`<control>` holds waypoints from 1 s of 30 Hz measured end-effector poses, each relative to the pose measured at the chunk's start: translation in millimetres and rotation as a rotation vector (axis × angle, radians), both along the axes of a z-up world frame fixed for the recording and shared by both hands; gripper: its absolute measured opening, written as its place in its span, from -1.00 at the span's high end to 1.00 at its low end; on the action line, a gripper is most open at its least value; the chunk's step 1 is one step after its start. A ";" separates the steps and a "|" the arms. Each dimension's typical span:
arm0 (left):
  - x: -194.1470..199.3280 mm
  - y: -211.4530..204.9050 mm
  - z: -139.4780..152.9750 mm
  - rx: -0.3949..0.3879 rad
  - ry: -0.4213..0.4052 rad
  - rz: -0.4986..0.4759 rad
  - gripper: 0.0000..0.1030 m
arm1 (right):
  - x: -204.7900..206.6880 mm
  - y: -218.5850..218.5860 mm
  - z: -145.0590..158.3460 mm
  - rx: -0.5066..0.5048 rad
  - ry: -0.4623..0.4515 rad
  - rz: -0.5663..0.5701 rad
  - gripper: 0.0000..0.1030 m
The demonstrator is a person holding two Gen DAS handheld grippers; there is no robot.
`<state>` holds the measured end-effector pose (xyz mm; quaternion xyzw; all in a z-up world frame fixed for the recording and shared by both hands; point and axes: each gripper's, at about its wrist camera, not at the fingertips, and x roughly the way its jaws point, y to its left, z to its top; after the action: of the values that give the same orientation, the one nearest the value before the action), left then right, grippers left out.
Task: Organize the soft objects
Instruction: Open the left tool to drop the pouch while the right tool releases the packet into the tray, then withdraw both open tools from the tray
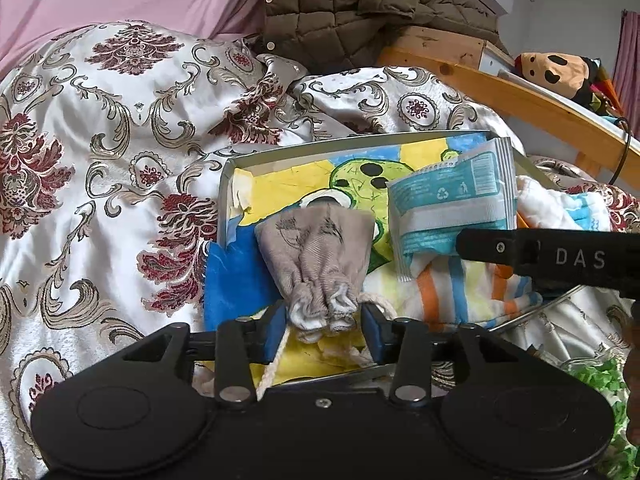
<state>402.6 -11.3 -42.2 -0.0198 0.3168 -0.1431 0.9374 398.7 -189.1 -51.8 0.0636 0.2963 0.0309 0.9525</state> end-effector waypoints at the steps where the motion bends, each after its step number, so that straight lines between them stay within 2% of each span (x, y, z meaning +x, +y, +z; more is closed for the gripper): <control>1: -1.2 -0.4 1.0 0.003 -0.002 -0.001 0.08 | -0.4 -0.9 1.3 0.004 -0.003 -0.003 0.27; 7: -5.8 -2.4 4.3 0.018 -0.005 0.008 -0.01 | -2.2 -5.3 10.8 0.004 -0.032 -0.027 0.02; 16: -15.9 -3.4 15.3 -0.004 -0.007 0.023 -0.27 | -5.9 -15.6 21.3 0.039 -0.067 -0.051 -0.32; 23: -23.8 -6.9 22.3 0.010 -0.010 0.030 -0.30 | -13.2 -19.4 30.4 0.050 -0.089 -0.042 -0.49; 25: -25.9 -7.9 24.4 0.017 -0.012 0.028 -0.31 | -15.5 -20.9 33.6 0.055 -0.096 -0.045 -0.60; 30: -29.9 -8.5 29.7 0.040 -0.037 0.033 -0.33 | -23.0 -22.9 39.5 0.055 -0.113 -0.043 -0.68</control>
<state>372.8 -19.8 -12.5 -0.0039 0.3020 -0.1214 0.9455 375.7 -212.0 -12.3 0.0944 0.2397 0.0223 0.9660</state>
